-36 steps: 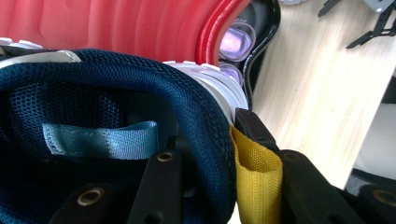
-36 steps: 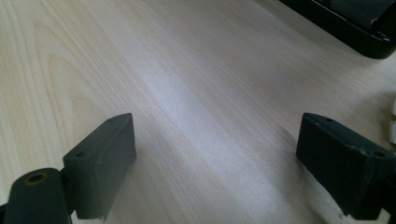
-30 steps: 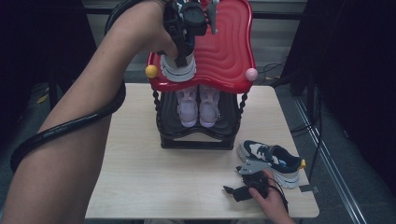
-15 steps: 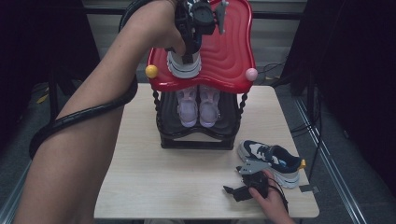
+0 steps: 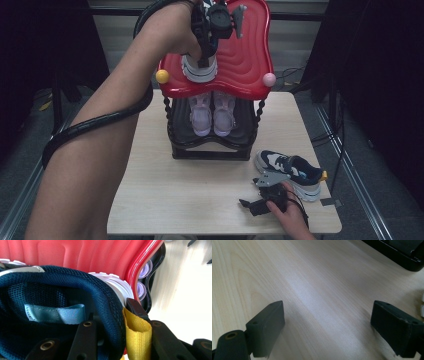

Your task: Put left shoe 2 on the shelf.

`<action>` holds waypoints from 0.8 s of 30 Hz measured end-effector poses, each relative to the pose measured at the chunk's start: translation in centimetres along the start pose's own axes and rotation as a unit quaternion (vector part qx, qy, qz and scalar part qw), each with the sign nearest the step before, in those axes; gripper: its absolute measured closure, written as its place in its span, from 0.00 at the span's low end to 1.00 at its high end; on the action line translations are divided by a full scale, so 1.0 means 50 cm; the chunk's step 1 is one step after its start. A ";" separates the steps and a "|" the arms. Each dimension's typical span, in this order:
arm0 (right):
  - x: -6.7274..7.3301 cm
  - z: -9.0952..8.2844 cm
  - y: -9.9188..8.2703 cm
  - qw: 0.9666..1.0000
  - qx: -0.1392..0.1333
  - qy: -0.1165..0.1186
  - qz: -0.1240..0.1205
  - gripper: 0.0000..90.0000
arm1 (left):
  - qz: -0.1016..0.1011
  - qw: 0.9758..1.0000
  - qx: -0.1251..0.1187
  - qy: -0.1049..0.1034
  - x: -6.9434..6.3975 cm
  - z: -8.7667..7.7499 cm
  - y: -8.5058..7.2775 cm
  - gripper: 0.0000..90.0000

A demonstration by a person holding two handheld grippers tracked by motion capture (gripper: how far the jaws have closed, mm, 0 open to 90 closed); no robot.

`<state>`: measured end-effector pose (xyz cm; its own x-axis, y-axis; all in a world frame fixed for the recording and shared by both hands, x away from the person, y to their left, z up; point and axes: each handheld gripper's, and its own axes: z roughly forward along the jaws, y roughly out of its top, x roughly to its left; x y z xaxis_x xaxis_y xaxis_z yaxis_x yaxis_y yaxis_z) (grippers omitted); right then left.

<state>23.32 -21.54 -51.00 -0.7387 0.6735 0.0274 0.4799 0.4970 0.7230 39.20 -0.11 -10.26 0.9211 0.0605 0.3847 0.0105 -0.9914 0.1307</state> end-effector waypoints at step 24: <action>0.000 0.000 0.000 1.000 0.000 0.000 0.000 0.12 | -0.013 1.000 -0.007 0.013 0.004 0.017 -0.013 0.78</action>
<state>23.32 -21.54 -51.00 -0.7389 0.6733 0.0272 0.4797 0.4973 0.7230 39.73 0.45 -11.06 0.9102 0.0891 0.4045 0.0287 -0.9878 0.1532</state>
